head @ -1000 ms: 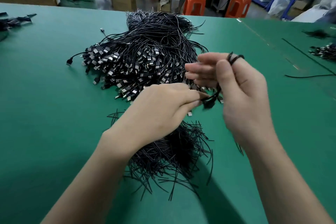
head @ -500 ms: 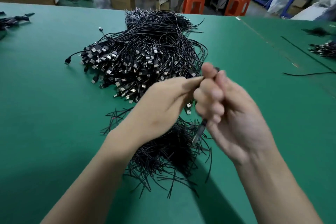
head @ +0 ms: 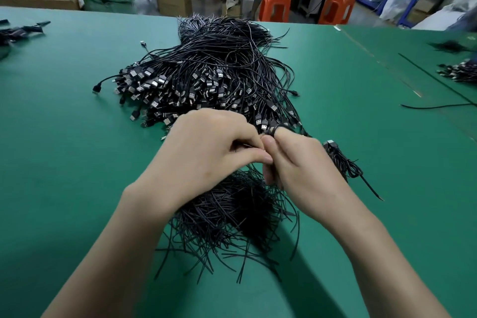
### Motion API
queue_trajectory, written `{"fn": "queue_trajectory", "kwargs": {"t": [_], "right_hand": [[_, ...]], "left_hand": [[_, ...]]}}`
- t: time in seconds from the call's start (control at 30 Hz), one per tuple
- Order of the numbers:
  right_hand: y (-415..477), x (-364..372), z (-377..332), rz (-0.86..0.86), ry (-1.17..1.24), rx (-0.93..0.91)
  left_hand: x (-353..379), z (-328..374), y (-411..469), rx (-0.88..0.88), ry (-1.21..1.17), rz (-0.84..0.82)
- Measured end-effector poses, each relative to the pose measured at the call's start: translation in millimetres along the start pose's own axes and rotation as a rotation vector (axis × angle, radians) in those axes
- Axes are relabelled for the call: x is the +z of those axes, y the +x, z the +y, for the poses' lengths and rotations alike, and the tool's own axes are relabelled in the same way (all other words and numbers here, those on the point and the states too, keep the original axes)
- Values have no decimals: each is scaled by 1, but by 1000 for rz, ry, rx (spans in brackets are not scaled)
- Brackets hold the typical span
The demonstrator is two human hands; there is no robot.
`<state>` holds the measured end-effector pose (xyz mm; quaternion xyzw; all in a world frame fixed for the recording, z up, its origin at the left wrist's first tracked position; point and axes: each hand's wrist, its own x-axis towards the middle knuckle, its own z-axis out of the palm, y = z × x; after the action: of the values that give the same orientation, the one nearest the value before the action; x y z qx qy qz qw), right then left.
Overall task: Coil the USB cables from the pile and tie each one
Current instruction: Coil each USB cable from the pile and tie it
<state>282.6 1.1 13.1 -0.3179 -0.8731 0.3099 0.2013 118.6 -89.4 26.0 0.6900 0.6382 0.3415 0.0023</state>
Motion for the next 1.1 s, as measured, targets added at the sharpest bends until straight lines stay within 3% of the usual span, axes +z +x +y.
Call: {"fn": "queue_trajectory", "kwargs": {"t": [0.17,0.33,0.47,0.57,0.67,0.8,0.93,1.1], "right_hand": [[-8,-2,1,-313,499,55],[-11,-5,4,-543,611,1],[-11,-5,7,-421,709,-39],[-11,-4,7,-394,844,-44],[-11,-3,7,-432,924,-35],[-11,2,4,-426,1018,32],[-10,7,-2,-304,1067,137],[-8,9,-2,-155,1058,137]], "left_hand": [[-14,-13,-1,-104,-166,25],[-12,-22,-3,-106,-328,16],[1,-26,0,-230,-676,75],[13,-28,1,-267,-868,-94],[17,-28,-1,-222,-809,-212],[17,-27,2,-218,-783,-103],[22,-29,3,-246,-732,-5],[27,-29,2,-313,-783,0]]}}
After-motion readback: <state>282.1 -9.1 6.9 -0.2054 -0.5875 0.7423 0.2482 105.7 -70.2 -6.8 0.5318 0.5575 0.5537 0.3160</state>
